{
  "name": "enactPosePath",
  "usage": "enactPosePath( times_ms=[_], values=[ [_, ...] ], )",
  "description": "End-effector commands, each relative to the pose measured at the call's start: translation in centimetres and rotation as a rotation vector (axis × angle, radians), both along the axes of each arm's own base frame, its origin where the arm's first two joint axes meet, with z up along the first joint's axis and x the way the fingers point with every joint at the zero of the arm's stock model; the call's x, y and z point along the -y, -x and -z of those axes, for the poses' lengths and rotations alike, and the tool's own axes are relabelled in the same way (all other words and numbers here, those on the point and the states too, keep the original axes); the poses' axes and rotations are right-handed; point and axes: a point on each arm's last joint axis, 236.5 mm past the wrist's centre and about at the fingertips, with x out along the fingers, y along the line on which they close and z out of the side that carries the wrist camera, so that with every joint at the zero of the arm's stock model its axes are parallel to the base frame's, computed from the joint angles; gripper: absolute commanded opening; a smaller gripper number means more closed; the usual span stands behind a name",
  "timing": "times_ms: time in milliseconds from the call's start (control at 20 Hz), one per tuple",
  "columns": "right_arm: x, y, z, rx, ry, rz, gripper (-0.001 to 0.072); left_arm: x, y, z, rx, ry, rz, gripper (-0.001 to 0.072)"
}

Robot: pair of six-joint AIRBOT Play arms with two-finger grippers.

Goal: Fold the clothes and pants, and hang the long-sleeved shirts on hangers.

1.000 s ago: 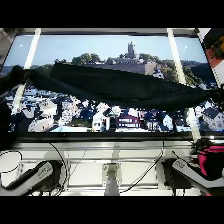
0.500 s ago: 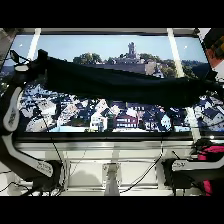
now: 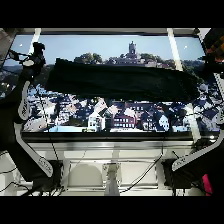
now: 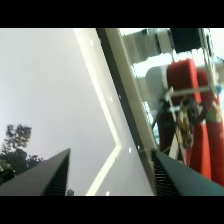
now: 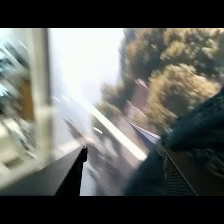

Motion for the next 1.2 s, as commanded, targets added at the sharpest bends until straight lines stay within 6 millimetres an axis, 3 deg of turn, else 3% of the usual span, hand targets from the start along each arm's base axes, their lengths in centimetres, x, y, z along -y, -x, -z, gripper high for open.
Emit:
enactPosePath(
  times_ms=[0,50,100,150,300,400,550,650,750,800,850,900,950,1000,1150],
  values=[
    [-1.3,3.2,1.7,-0.14,0.114,-0.253,0.0377,2.9,0.5,-2.5,-0.015,-0.203,0.198,0.0279],
    [-1.3,4.3,1.9,-0.169,0.134,-0.312,0.0132,5.0,1.1,-4.2,-0.008,-0.332,0.304,0.0089],
    [-1.2,5.5,2.0,-0.197,0.142,-0.358,0.002,7.4,1.9,-6.0,0.012,-0.448,0.409,0.0016],
    [-1.3,6.6,2.0,-0.212,0.148,-0.416,0.0018,10.4,3.2,-7.9,0.042,-0.533,0.527,0.0015],
    [-1.8,10.9,2.6,-0.259,0.115,-0.605,0.0015,20.5,8.2,-12.3,0.114,-0.54,0.837,0.0014],
    [-2.4,12.9,2.7,-0.216,0.04,-0.687,0.0015,27.7,11.7,-12.9,0.095,-0.462,0.995,0.0014],
    [-3.7,15.1,3.3,-0.101,-0.117,-0.746,0.0015,36.5,15.5,-8.3,-0.074,-0.521,1.125,0.0014],
    [-4.5,17.2,3.9,-0.044,-0.217,-0.779,0.0016,41.1,18.1,-4.8,-0.187,-0.578,1.171,0.0015],
    [-3.9,18.1,4.7,-0.027,-0.271,-0.731,0.0017,45.4,20.6,-1.7,-0.26,-0.603,1.219,0.0016],
    [-3.2,18.4,5.2,-0.043,-0.278,-0.697,0.0019,47.6,21.9,-0.3,-0.278,-0.591,1.254,0.0058],
    [-2.5,18.8,5.6,-0.071,-0.294,-0.657,0.0036,49.7,23.1,1.2,-0.29,-0.584,1.284,0.021],
    [-1.7,19.1,5.9,-0.094,-0.301,-0.615,0.0185,51.7,24.1,2.7,-0.301,-0.563,1.295,0.038],
    [-1.1,19.5,6.1,-0.12,-0.317,-0.583,0.0461,53.3,24.6,3.8,-0.313,-0.517,1.288,0.0445],
    [-0.6,19.9,6.3,-0.131,-0.321,-0.565,0.0569,55.1,25.3,4.6,-0.321,-0.442,1.28,0.0446],
    [0.5,20.9,7.3,-0.175,-0.306,-0.534,0.0569,60.3,26.4,6.2,-0.302,-0.167,1.24,0.0444]
  ],
)
